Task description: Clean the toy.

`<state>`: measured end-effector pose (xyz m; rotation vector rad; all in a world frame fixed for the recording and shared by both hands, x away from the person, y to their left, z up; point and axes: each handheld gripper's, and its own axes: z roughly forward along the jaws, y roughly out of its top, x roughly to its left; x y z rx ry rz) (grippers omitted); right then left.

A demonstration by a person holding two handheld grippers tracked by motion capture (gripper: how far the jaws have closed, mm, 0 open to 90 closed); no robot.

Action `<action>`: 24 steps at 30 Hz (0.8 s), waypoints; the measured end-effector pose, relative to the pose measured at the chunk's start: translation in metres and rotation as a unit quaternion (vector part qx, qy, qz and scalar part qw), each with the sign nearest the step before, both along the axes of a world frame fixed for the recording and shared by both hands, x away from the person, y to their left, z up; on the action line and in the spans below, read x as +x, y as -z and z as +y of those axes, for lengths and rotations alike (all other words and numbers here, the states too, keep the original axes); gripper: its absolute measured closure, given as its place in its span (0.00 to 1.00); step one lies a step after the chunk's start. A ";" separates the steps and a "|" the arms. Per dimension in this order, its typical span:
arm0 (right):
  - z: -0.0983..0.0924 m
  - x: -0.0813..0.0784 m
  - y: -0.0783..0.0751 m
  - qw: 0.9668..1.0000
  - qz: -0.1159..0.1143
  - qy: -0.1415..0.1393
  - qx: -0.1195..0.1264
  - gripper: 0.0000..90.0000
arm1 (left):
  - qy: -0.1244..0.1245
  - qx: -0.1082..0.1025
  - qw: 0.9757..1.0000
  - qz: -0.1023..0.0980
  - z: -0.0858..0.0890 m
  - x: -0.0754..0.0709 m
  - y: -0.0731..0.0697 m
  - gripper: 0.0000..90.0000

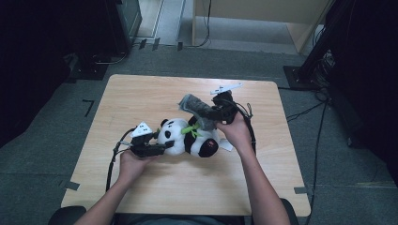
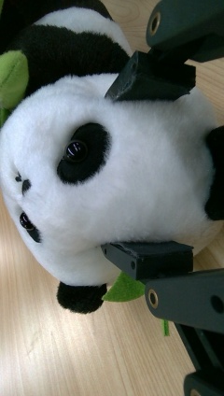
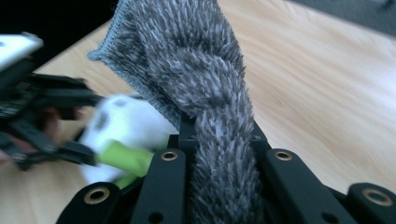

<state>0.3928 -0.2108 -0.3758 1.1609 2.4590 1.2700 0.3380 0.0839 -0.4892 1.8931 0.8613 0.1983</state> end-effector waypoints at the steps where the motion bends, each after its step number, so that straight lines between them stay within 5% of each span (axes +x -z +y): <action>1: 0.005 -0.003 -0.004 1.000 -0.005 -0.007 0.004 0.86 | 0.000 0.000 1.000 -0.001 0.000 0.000 0.000 0.39; 5: 0.030 -0.012 -0.010 0.999 -0.019 -0.036 0.005 0.86 | -0.003 -0.002 1.000 -0.003 -0.001 -0.002 -0.001 0.38; 9: 0.059 -0.016 0.001 0.997 -0.027 -0.061 -0.027 0.85 | -0.005 -0.005 1.000 -0.001 -0.002 -0.002 -0.001 0.37; 15: 0.087 -0.017 0.019 0.995 0.009 -0.088 -0.035 0.85 | -0.016 -0.006 1.000 0.001 -0.004 -0.005 -0.002 0.37; 24: 0.091 -0.012 0.029 0.993 0.024 -0.095 -0.059 0.86 | -0.016 0.013 1.000 -0.002 -0.007 -0.006 -0.001 0.39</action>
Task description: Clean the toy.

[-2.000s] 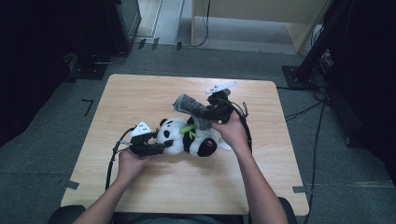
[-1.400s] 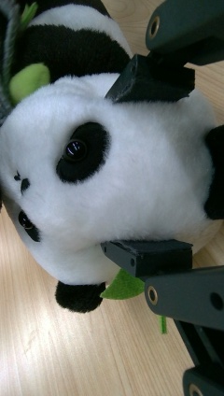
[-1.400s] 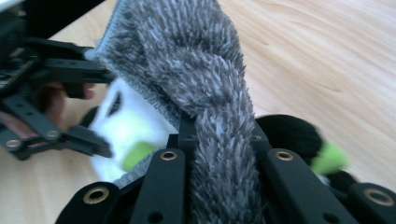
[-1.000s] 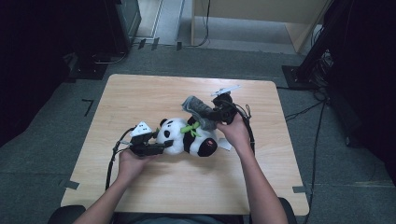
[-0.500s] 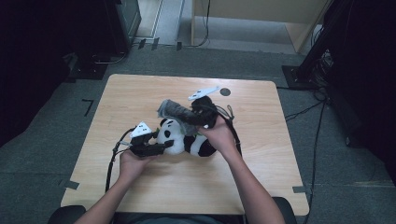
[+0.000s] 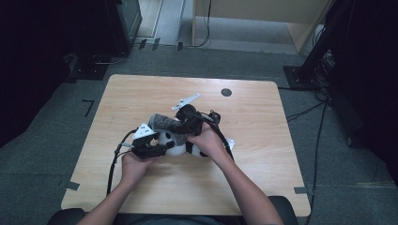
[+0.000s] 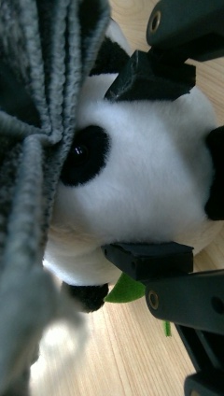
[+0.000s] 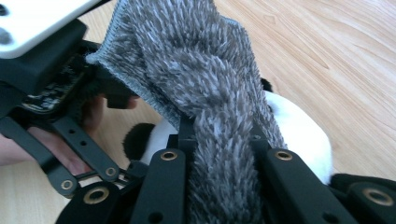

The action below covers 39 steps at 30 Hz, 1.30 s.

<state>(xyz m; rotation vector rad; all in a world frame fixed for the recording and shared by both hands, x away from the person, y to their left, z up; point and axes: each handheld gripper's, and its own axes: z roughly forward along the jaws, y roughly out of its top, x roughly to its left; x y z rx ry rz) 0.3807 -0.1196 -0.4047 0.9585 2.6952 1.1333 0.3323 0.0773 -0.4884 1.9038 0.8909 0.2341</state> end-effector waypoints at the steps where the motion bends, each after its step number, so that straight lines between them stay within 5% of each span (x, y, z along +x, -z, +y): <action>1: -0.002 0.002 0.000 1.000 0.004 0.000 0.003 0.86 | 0.002 0.000 1.000 0.001 0.000 0.000 0.000 0.39; 6: -0.015 0.010 0.001 1.000 0.014 0.015 0.017 0.85 | 0.007 0.001 1.000 -0.004 0.001 0.000 0.001 0.39; 10: -0.024 0.015 0.001 0.999 -0.001 0.041 0.006 0.85 | 0.009 -0.001 1.000 -0.008 0.002 0.000 0.002 0.39; 14: -0.051 0.029 0.009 0.997 0.022 0.078 0.018 0.85 | 0.007 -0.009 1.000 -0.009 0.002 0.000 0.003 0.38; 19: -0.055 0.026 0.000 0.996 -0.001 0.087 0.028 0.86 | 0.012 -0.016 1.000 -0.008 0.005 0.002 0.004 0.37; 25: -0.043 0.014 -0.018 0.996 -0.014 0.066 0.050 0.86 | 0.010 -0.021 1.000 -0.011 0.005 0.001 0.003 0.36; 29: -0.019 -0.002 -0.029 0.998 -0.023 0.025 0.060 0.86 | 0.007 -0.024 1.000 -0.013 0.005 0.001 0.003 0.36; 34: 0.000 -0.006 -0.020 0.999 -0.007 0.010 0.047 0.85 | 0.003 -0.021 1.000 -0.019 0.004 -0.001 0.002 0.36; 36: 0.011 -0.002 -0.003 1.000 0.019 0.008 0.023 0.85 | -0.002 -0.021 1.000 -0.011 0.003 -0.002 0.003 0.36; 39: 0.011 0.001 0.003 1.000 0.010 0.013 0.019 0.86 | -0.005 -0.027 1.000 -0.006 0.003 -0.001 0.004 0.37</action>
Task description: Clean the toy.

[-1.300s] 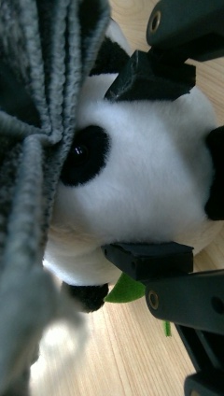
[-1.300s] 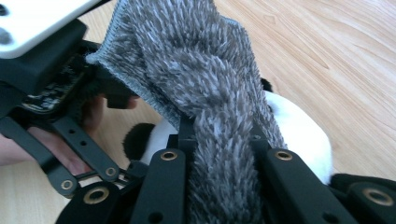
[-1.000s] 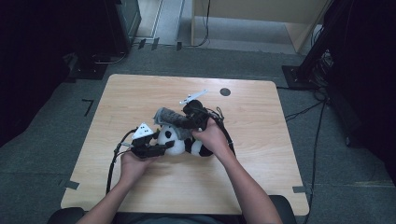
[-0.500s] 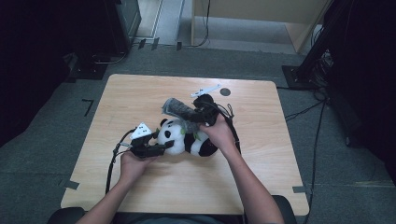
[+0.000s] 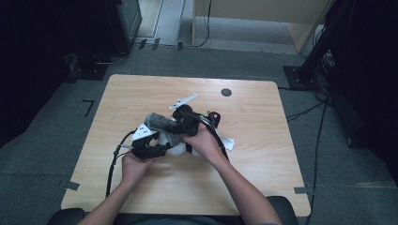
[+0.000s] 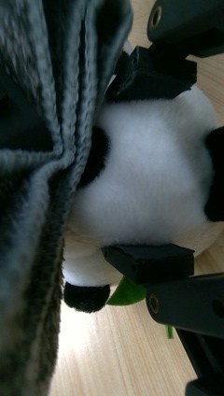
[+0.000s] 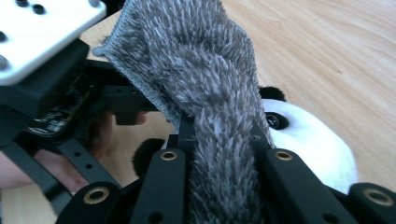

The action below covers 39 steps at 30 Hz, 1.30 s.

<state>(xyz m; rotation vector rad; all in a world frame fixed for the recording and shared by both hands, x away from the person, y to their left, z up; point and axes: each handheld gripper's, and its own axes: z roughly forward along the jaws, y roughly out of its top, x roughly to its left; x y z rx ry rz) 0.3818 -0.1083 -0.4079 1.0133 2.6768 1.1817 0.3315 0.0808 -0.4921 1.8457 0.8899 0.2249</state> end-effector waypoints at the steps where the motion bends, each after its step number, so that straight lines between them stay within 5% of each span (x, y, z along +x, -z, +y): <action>1: 0.000 0.000 0.000 1.000 0.000 0.000 0.000 0.86 | -0.001 0.002 1.000 -0.002 -0.001 0.000 0.000 0.37; 12: -0.023 0.015 -0.002 0.999 0.001 0.039 -0.003 0.84 | 0.011 0.031 0.999 -0.004 -0.004 0.000 -0.002 0.38; 17: -0.044 0.028 0.003 0.997 0.044 0.055 0.030 0.84 | 0.019 0.038 0.999 -0.001 -0.003 0.001 -0.003 0.38; 20: -0.054 0.033 0.007 0.996 0.021 0.082 -0.010 0.84 | 0.024 0.032 0.999 0.009 -0.002 0.003 -0.003 0.38; 22: -0.065 0.040 0.013 0.995 0.049 0.090 0.016 0.84 | 0.025 0.031 0.999 0.010 -0.001 0.004 -0.004 0.38; 24: -0.070 0.043 0.014 0.994 0.053 0.093 0.022 0.84 | 0.024 0.031 0.999 0.010 -0.002 0.004 -0.004 0.38; 28: -0.087 0.044 0.006 0.992 0.017 0.128 0.016 0.84 | 0.023 0.030 0.999 0.011 -0.001 0.003 -0.004 0.38; 35: -0.100 0.039 -0.007 0.989 -0.003 0.142 0.034 0.85 | 0.020 0.021 0.999 0.014 -0.001 0.004 -0.005 0.35; 39: -0.101 0.026 -0.027 0.989 -0.027 0.137 0.051 0.85 | 0.018 0.021 0.999 0.015 -0.001 0.005 -0.006 0.37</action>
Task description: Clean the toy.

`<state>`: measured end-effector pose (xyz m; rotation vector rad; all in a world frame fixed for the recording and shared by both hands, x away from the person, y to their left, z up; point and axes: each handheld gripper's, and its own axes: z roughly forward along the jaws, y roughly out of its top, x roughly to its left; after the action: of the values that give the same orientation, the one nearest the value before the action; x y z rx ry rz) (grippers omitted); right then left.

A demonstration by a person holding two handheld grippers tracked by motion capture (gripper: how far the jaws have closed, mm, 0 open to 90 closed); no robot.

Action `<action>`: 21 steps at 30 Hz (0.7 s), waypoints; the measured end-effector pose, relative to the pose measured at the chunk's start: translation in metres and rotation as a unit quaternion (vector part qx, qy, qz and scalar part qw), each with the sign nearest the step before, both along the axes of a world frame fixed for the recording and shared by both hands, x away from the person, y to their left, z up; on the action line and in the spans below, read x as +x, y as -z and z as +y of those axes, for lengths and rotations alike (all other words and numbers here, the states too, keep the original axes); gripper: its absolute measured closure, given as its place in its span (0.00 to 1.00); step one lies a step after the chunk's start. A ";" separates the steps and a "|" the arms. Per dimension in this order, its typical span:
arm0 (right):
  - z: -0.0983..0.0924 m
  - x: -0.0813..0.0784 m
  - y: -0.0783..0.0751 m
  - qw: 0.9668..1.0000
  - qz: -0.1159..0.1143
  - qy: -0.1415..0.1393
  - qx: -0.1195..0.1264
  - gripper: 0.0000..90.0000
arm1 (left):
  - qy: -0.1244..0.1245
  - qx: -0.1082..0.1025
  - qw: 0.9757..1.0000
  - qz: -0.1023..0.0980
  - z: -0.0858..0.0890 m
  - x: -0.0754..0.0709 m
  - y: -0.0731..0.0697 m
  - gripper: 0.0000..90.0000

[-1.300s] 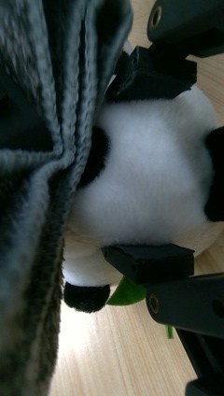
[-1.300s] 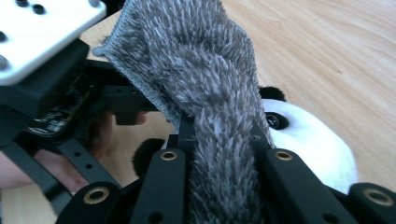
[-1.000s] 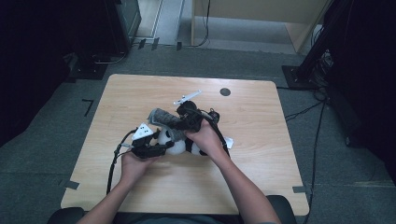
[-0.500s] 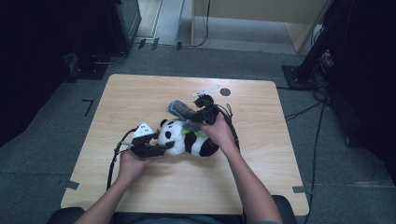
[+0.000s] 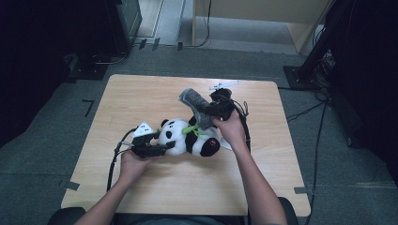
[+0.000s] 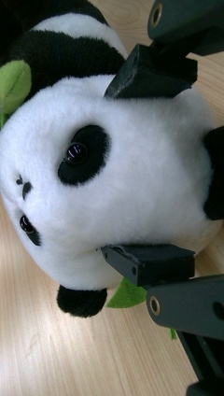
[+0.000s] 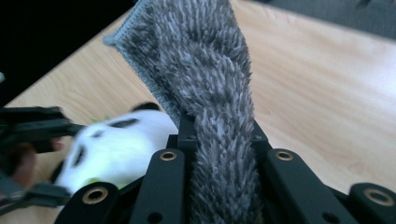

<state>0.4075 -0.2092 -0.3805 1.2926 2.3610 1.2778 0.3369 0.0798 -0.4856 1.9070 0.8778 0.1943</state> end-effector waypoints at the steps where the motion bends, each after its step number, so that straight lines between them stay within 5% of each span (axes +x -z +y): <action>1: 0.003 -0.008 -0.010 1.000 -0.017 -0.008 0.006 0.85 | -0.001 -0.001 1.000 0.002 -0.001 0.001 -0.001 0.38; 6: 0.014 -0.028 -0.027 0.999 -0.028 -0.030 0.016 0.85 | -0.004 -0.003 1.000 0.007 -0.002 0.002 -0.004 0.40; 12: 0.023 -0.049 -0.026 0.999 -0.014 -0.046 0.021 0.85 | -0.005 -0.003 1.000 0.014 -0.005 0.007 -0.006 0.41; 18: 0.040 -0.070 -0.013 0.997 0.012 -0.065 0.042 0.85 | -0.004 -0.001 1.000 0.017 -0.009 0.009 -0.007 0.41; 21: 0.055 -0.070 0.008 0.997 0.031 -0.072 0.026 0.85 | -0.005 -0.003 1.000 0.014 -0.011 0.009 -0.005 0.41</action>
<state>0.3371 -0.1539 -0.3881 1.2130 2.5204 1.3661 0.3455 0.0688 -0.4801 1.9048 0.9051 0.1707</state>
